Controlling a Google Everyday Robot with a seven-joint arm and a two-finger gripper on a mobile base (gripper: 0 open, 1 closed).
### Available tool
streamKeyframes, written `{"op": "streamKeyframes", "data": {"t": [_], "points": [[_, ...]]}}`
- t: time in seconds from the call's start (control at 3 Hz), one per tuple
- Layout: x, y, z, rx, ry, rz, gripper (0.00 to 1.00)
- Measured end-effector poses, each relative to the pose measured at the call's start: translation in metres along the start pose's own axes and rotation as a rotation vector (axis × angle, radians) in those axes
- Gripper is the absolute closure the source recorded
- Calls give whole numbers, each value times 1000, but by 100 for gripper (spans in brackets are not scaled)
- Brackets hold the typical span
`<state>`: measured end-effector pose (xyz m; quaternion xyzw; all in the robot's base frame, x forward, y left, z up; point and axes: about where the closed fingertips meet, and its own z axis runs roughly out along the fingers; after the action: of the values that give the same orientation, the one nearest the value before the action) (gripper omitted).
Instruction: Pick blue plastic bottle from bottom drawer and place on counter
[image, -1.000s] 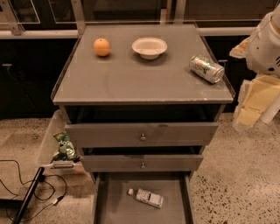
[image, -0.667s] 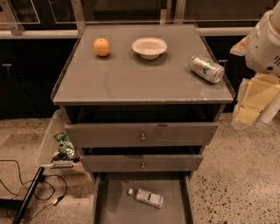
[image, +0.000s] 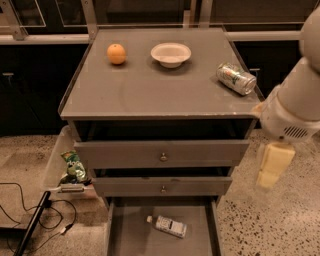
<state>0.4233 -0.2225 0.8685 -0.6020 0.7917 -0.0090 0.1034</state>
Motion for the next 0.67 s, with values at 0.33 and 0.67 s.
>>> {"op": "streamKeyframes", "data": {"t": [0.33, 0.67], "points": [[17, 24, 54, -58, 8, 2, 0], [26, 39, 79, -76, 21, 8, 0]]}}
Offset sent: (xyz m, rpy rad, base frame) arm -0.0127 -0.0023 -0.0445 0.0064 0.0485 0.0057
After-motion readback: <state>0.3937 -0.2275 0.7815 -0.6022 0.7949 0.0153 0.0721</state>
